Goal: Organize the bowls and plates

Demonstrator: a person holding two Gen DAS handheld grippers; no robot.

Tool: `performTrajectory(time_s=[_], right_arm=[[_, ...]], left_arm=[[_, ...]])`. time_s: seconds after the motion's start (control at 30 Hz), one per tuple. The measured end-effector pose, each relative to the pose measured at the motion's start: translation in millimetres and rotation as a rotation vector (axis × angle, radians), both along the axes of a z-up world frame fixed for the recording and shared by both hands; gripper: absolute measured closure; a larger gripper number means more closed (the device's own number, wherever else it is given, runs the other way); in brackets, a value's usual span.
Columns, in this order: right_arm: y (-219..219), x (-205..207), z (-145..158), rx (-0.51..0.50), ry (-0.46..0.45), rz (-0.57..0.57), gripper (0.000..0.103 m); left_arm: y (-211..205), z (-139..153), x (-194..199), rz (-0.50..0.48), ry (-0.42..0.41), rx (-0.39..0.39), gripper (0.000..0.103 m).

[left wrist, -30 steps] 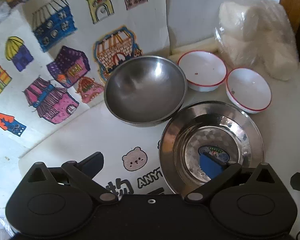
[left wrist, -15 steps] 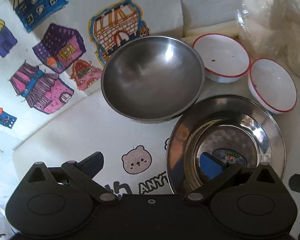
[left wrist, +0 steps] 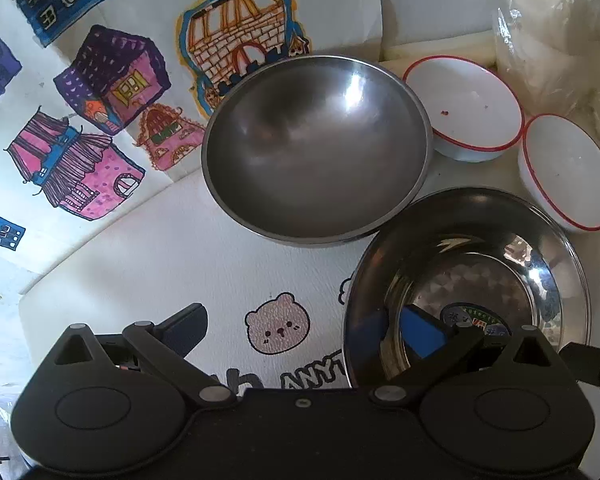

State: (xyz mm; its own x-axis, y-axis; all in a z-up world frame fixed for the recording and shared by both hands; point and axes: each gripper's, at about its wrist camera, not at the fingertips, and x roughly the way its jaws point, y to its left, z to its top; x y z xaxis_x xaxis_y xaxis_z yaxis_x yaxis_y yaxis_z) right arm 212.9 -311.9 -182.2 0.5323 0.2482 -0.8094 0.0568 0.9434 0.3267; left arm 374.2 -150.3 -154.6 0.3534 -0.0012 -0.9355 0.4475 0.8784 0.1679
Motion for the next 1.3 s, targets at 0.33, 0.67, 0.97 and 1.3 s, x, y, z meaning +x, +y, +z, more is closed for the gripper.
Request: performTrajectory(time_s=[0.33, 0.67, 0.97, 1.3], right_arm=[[6.0, 2.9, -4.5, 0.003, 0.021, 0.020, 0.010], [11.9, 2.5, -1.0, -0.024, 0.014, 0.025, 0.043], [18.0, 0.6, -1.6, -0.007, 0.024, 0.024, 0.066], [16.3, -5.7, -0.6, 0.028, 0.048, -0.011, 0.076]], left_arm=[[-6.6, -3.6, -4.9, -0.024, -0.009, 0.024, 0.001], [-12.5, -2.9, -15.1, -0.050, 0.000, 0.005, 0.017], [-9.6, 1.4, -17.0, -0.015, 0.062, -0.103, 0.051], [-10.9, 0.8, -25.6, -0.023, 0.094, -0.153, 0.071]])
